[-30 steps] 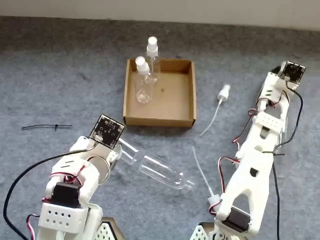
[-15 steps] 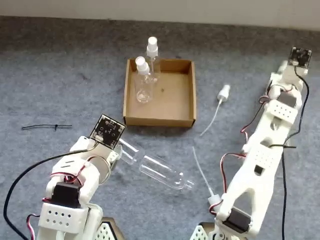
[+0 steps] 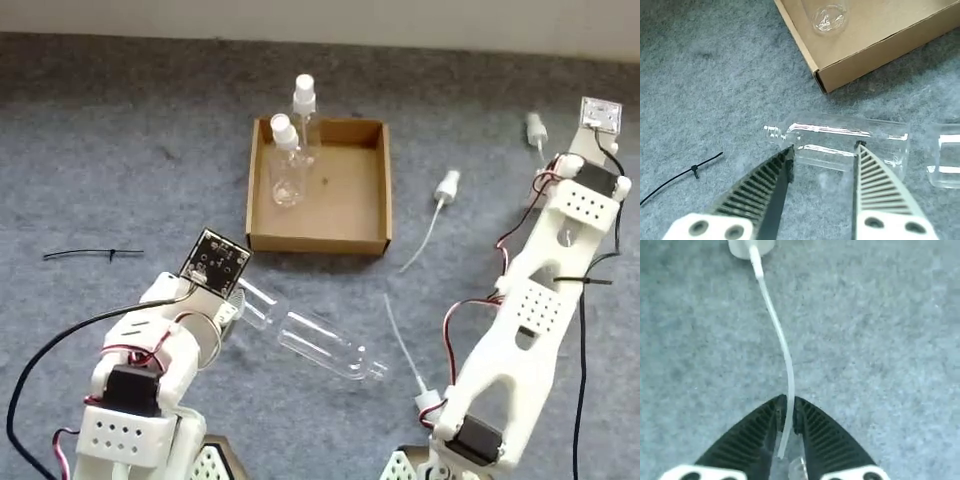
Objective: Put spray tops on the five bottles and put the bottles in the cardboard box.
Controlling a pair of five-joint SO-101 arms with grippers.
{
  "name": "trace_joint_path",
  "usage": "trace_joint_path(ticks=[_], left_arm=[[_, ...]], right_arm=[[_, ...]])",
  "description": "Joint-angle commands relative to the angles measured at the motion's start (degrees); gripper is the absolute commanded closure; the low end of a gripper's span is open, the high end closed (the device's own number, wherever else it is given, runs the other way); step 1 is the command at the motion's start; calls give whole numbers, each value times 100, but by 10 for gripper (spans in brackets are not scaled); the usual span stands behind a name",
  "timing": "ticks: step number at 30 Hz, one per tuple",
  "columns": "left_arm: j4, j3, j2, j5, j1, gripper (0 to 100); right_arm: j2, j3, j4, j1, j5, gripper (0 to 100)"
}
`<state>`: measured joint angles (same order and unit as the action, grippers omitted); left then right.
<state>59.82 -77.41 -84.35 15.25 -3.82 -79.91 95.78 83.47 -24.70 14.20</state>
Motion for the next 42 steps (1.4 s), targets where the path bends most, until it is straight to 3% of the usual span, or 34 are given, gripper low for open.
trace_joint_path(ticks=[1,7,12,15,42], left_arm=[[-97,31,-48,-53,-92,818],[-97,31,-48,-53,-92,818],[-97,31,-48,-53,-92,818],[-97,31,-48,-53,-92,818],[-97,31,-48,-53,-92,818]], right_arm=[[673,655,40,22,35,991],[1165,655,251,31,62,984],[1253,637,576,40,79,843],[1226,611,585,92,466,785],[286,198,189,321,598,814]])
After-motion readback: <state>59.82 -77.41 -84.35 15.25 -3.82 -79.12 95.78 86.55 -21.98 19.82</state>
